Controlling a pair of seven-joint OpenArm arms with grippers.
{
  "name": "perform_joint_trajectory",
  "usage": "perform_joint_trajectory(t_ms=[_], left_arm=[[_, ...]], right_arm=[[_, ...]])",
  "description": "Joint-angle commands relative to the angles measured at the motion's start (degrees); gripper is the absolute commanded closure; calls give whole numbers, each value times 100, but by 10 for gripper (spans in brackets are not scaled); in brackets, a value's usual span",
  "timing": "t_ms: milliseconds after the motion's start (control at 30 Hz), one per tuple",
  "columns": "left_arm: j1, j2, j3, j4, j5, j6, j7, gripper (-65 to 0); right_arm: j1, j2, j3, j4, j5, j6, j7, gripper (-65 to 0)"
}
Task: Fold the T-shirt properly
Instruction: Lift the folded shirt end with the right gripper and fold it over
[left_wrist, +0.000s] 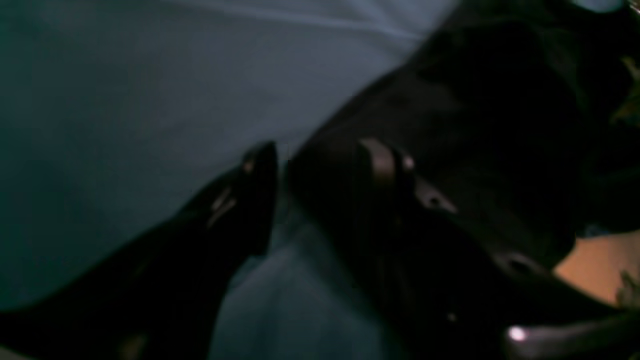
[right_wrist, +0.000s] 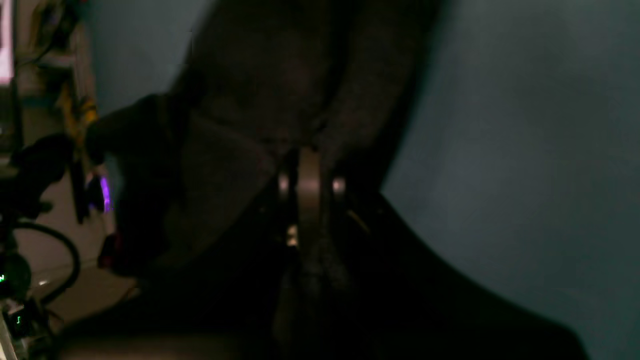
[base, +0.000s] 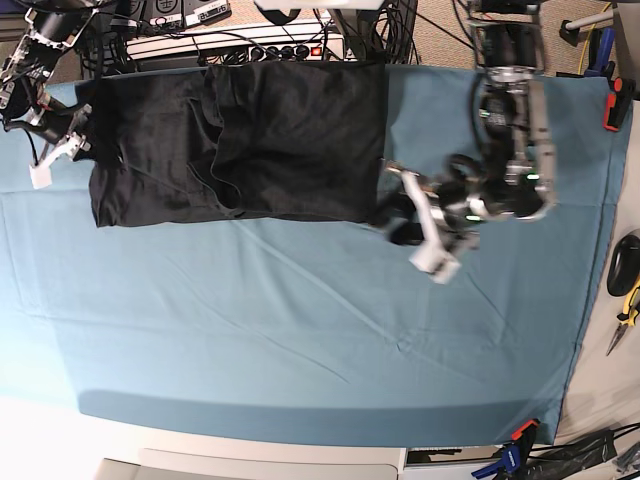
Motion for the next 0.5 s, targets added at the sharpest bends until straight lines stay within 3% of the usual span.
perform_joint_trajectory(t_ms=[0,100,267,367,467], left_arm=[[-33,-131,-157,94,-236,-20,-81,-268],[146,-442,-570,94,-411,-22,-61,-268],[505,-1032,-1419,96,-804,-74,4,-268],[717,-1408,-2050,96,-1095,-131,7,-268],[905,-1744,-2664,96,-1405,-173,7,-268]], right_arm=[[63,59,24,332,284,81,79,0],[9,-400,22,1200,258,79,79,0],[-85,-1611,-120,2841,-52,160,79,0],[-326,-2116,-671,3578,-549,162,79,0],[-507,-2415,-1464,3958,-1117,162,105,0]])
